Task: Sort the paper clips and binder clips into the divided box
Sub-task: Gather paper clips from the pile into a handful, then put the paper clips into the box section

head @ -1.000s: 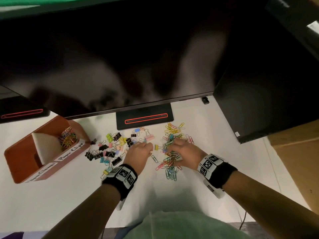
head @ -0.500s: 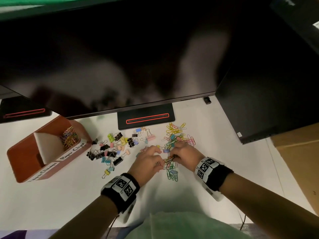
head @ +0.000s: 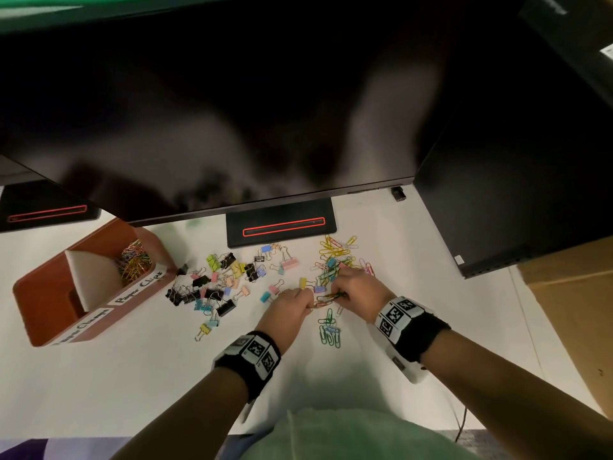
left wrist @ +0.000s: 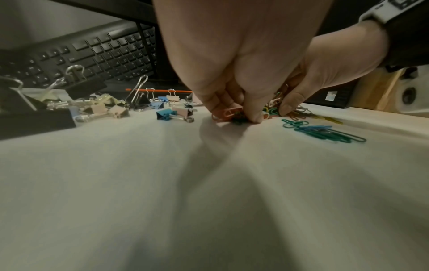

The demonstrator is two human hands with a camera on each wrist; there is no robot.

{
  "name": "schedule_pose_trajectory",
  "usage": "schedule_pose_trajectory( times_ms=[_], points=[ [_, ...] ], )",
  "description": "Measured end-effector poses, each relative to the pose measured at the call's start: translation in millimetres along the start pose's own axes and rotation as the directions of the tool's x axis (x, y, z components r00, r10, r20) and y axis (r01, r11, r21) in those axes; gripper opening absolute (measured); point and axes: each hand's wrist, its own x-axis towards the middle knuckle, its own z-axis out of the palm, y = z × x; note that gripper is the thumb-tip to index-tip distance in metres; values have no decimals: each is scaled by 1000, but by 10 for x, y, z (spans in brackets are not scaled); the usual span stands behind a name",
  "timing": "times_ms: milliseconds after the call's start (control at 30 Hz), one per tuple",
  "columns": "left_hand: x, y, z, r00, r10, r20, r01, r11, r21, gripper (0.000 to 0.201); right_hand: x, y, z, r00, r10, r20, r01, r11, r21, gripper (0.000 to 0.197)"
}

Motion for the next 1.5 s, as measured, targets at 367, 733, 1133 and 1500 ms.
schedule_pose_trajectory(
  times_ms=[367,733,1133,1500],
  points=[
    [29,-19,31,998,-23,56,22,1000,16,20,-89,-11,-146,997,-18,-69,25,996,91,14],
    [-511,-368,-1021,940,-189,-283,103,951,-292,12,264,-700,-361,971,-154,-181,170,982,76,17],
    [-982,-1853,-2140,689,-634,-351,548,773,-321,7,1792,-2836,95,953,-252,-168,284,936,209,19],
    [-1002,-1682,-2211,781,-512,-359,312,816,-486,26,1528,-2489,45,962,-139,-235,209,929,304,21]
  ],
)
